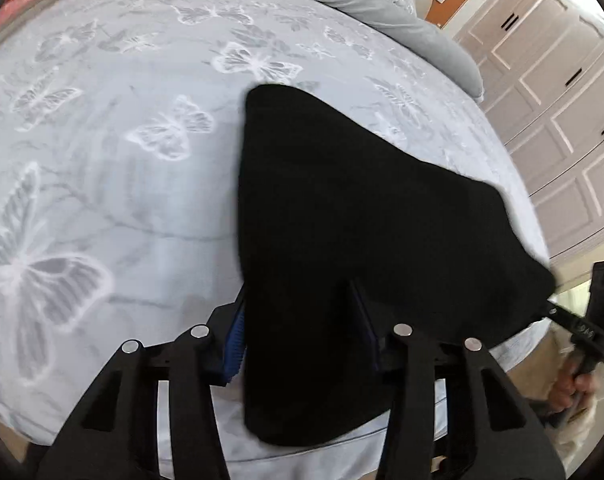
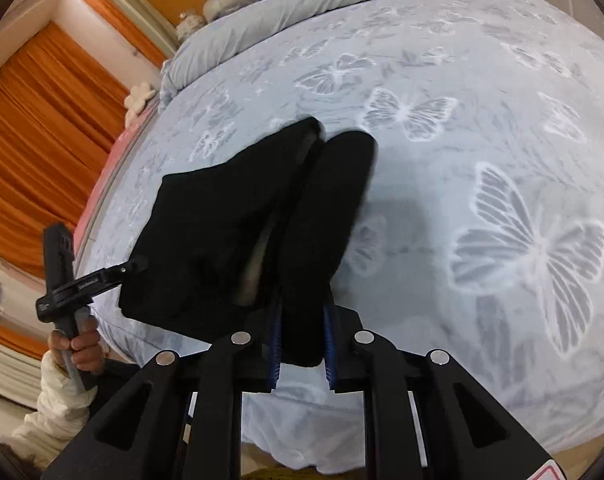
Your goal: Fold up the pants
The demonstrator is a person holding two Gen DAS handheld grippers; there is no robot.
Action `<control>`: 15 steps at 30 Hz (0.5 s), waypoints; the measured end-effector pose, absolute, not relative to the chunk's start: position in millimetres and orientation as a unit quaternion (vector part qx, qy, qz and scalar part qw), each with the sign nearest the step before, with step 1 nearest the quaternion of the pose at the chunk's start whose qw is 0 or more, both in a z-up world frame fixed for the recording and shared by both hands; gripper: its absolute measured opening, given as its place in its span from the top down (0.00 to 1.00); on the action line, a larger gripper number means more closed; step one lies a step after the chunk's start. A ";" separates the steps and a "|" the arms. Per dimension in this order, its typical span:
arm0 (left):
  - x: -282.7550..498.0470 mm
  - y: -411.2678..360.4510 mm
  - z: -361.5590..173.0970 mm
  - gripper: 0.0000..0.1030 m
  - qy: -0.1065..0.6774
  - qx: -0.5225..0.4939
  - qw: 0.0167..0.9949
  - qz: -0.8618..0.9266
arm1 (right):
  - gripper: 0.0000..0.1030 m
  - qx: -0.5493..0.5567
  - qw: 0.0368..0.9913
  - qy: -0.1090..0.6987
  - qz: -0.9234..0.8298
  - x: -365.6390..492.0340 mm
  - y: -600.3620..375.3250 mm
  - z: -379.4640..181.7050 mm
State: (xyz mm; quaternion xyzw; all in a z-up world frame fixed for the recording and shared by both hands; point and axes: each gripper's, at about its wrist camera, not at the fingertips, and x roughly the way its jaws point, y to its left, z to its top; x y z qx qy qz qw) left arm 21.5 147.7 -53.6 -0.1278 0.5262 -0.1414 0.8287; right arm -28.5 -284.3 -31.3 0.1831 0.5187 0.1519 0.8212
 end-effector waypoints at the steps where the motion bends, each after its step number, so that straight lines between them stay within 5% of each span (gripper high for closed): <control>1: 21.9 148.3 -59.3 0.51 0.535 -0.122 0.825 -0.135 | 0.85 0.156 0.815 0.544 0.124 -25.8 -283.5 -48.8; 3: 23.1 148.5 -73.3 0.34 0.548 -0.119 0.819 -0.125 | 0.81 0.137 0.799 0.576 0.103 -19.7 -279.1 -77.0; 7: 17.4 151.1 -53.4 0.32 0.524 -0.111 0.838 -0.108 | 0.69 0.160 0.832 0.526 0.072 -24.1 -298.1 -41.3; 11: 12.0 152.2 -27.6 0.13 0.477 -0.127 0.865 -0.092 | 0.68 0.190 0.862 0.459 0.103 -22.4 -300.3 -6.1; 15: 11.7 122.5 -16.0 0.13 0.443 -0.047 0.893 -0.059 | 0.59 0.149 0.852 0.488 0.117 0.4 -261.8 -16.4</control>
